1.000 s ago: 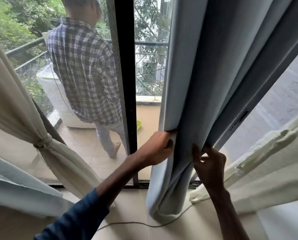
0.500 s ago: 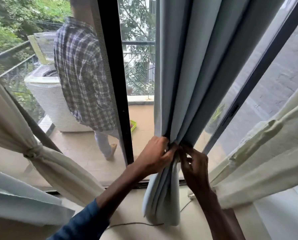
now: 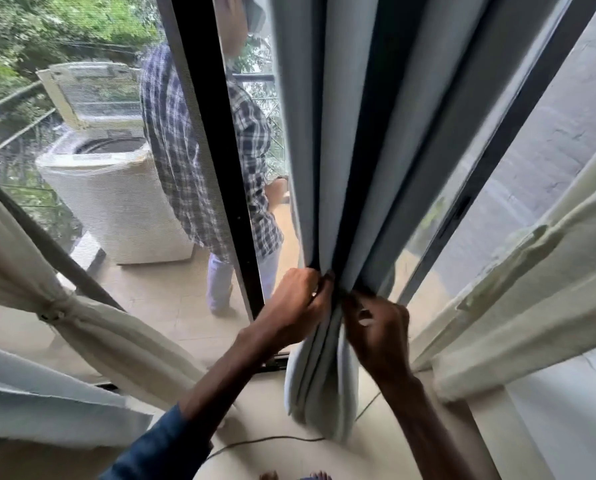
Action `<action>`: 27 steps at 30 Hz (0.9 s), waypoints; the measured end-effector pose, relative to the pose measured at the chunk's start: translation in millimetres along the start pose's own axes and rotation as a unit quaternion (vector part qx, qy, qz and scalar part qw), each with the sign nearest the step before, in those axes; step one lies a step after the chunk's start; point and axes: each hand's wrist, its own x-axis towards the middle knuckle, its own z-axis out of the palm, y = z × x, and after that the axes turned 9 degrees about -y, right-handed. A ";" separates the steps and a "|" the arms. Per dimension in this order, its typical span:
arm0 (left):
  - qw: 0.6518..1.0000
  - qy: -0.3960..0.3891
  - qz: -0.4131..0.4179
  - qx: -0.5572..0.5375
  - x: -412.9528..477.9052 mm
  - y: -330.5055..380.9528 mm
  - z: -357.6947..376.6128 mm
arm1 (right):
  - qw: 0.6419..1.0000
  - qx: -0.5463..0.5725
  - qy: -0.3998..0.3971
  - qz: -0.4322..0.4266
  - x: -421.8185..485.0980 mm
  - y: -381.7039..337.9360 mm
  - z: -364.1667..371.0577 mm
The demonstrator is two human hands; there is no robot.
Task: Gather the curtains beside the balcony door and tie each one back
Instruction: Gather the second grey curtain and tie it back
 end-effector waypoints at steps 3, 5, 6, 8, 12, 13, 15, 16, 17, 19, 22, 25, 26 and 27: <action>0.999 -0.003 0.031 -0.011 1.0 0.9 6.3 | 1.000 -0.018 0.010 -0.016 1.7 -9.5 13.7; 0.998 -0.014 0.023 -0.054 2.1 -8.8 6.2 | 0.999 -0.015 0.017 -0.030 3.5 -10.1 14.7; 0.997 -0.026 0.022 -0.066 2.0 -13.1 6.5 | 0.999 -0.009 0.015 -0.037 3.4 -10.2 13.4; 0.998 -0.030 0.021 -0.049 1.7 -18.3 9.1 | 0.999 0.014 -0.002 -0.038 2.5 -8.4 12.1; 0.998 0.047 0.015 0.043 5.2 -18.1 11.2 | 0.997 0.037 -0.063 -0.018 3.8 -2.5 11.1; 0.997 0.050 0.014 0.056 6.8 -16.9 9.8 | 0.996 0.050 -0.070 -0.020 4.9 1.4 10.2; 0.996 0.047 0.011 0.074 10.0 -18.3 8.6 | 0.996 0.062 -0.061 -0.014 6.3 11.5 7.1; 0.996 0.042 0.010 0.079 10.4 -19.3 8.2 | 0.998 0.053 -0.038 -0.009 6.0 17.3 4.7; 0.996 0.038 0.007 0.083 10.2 -20.1 7.9 | 0.999 0.041 -0.006 -0.004 5.3 22.9 1.8; 0.996 0.032 -0.007 0.081 6.9 -19.9 5.3 | 0.998 0.026 0.060 0.014 0.0 30.4 -5.0; 0.996 0.043 -0.008 0.077 0.7 -23.6 9.8 | 0.989 0.047 0.126 0.063 -13.0 32.2 -7.6; 0.996 0.047 -0.002 0.081 -3.8 -17.8 20.2 | 0.982 0.135 0.101 0.082 -21.7 13.4 0.4; 0.996 0.044 -0.001 0.080 -4.4 -14.3 24.4 | 0.977 0.171 0.083 0.092 -22.4 4.4 3.9; 0.997 0.039 0.001 0.072 -5.0 -9.3 27.0 | 0.974 0.190 0.067 0.102 -22.8 -1.9 8.1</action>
